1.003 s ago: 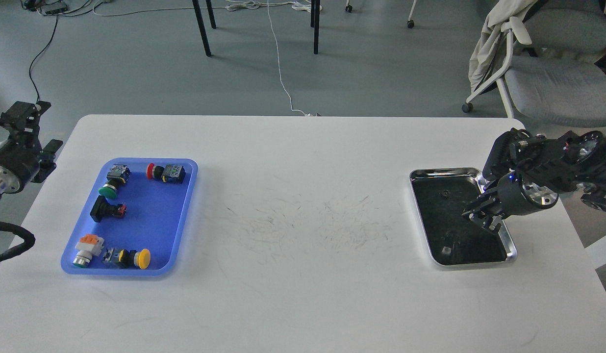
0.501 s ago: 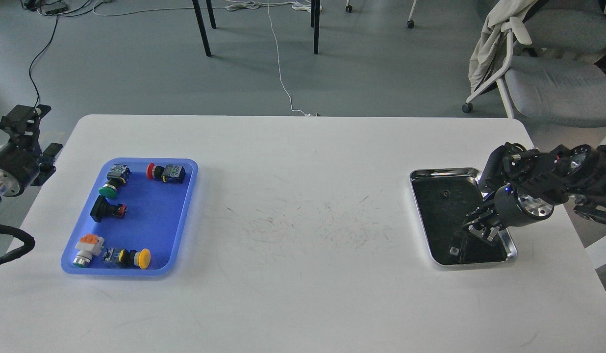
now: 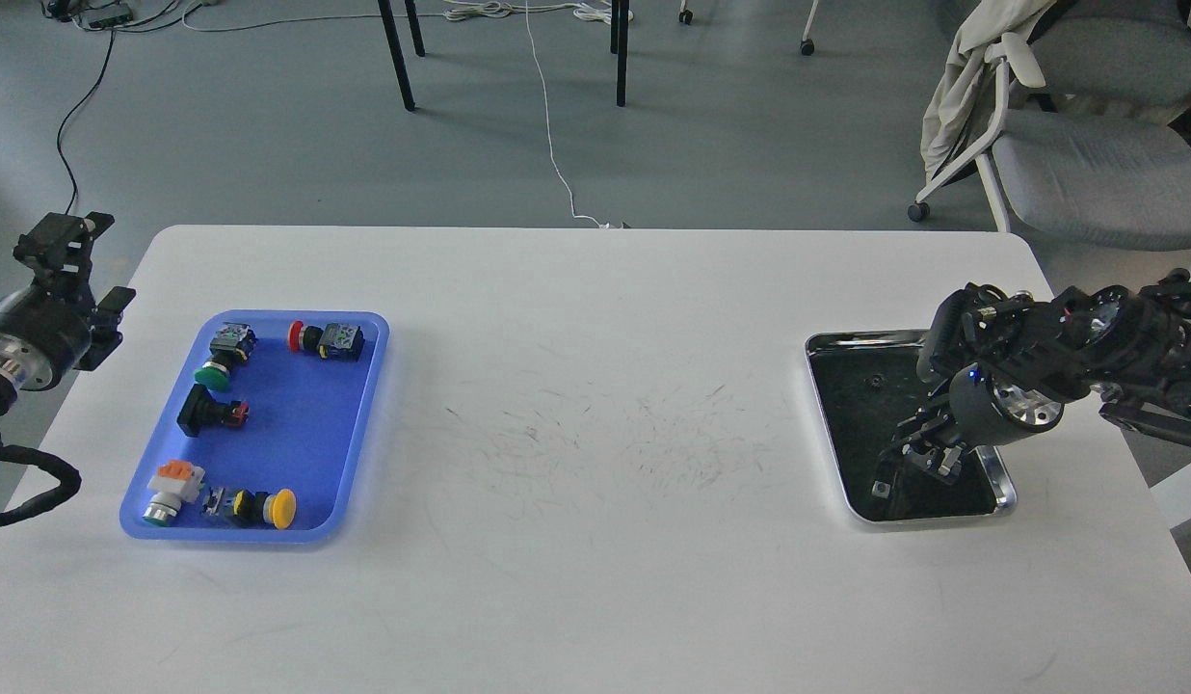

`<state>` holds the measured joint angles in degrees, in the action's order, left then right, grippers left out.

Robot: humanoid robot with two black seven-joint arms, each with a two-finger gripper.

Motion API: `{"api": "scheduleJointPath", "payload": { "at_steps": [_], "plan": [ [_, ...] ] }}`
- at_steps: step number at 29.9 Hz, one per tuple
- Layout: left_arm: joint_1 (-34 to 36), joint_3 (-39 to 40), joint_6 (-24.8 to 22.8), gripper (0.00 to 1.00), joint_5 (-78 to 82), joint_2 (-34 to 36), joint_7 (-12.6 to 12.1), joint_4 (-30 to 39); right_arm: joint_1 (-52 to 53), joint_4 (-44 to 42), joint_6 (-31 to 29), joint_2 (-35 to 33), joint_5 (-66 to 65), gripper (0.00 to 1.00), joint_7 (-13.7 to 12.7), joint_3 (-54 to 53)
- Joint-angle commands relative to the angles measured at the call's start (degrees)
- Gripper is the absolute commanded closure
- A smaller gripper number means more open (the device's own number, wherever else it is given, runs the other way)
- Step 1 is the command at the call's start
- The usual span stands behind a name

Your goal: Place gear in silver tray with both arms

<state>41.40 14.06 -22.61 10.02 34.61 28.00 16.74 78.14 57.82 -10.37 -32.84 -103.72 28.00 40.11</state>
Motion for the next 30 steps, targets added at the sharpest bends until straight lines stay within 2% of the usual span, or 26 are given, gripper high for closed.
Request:
{"api": "scheduleJointPath", "payload": {
  "at_steps": [1, 4, 7, 9, 12, 14, 27, 30],
  "plan": [
    [0.0, 0.0, 0.02, 0.02, 0.0, 0.02, 0.0, -0.04, 0.17, 0.1, -0.01, -0.38, 0.0, 0.61, 0.0, 0.06],
    [0.0, 0.0, 0.11, 0.02, 0.0, 0.02, 0.0, 0.05, 0.61, 0.19, -0.01, -0.55, 0.09, 0.5, 0.0, -0.03],
    [0.0, 0.0, 0.02, 0.02, 0.0, 0.02, 0.0, 0.05, 0.87, 0.19, -0.01, -0.73, 0.18, 0.44, 0.0, -0.12],
    [-0.09, 0.0, -0.16, 0.02, 0.0, 0.11, 0.0, 0.05, 1.22, 0.19, -0.01, -0.99, 0.97, 0.33, 0.0, -1.17],
    [-0.7, 0.0, -0.42, 0.02, 0.0, 0.55, 0.0, 0.05, 1.66, 0.37, -0.01, -1.87, 2.2, 0.29, 0.0, -3.89],
    [-1.05, 0.0, -0.6, 0.02, 0.08, 0.72, 0.0, 0.05, 1.57, 0.37, -0.01, -2.92, 3.95, 0.21, 0.0, -6.43],
    [-1.14, -0.17, -4.28, 0.02, 0.17, 1.25, 0.0, 0.05, 7.2, 0.28, -0.09, -7.05, 20.47, 0.18, 0.0, -11.19],
    [-1.23, -0.09, -5.39, 0.02, 0.09, 2.83, 0.0, 0.22, 6.85, 0.19, -0.01, -9.16, 24.34, 0.15, 0.0, -14.61]
  ]
}}
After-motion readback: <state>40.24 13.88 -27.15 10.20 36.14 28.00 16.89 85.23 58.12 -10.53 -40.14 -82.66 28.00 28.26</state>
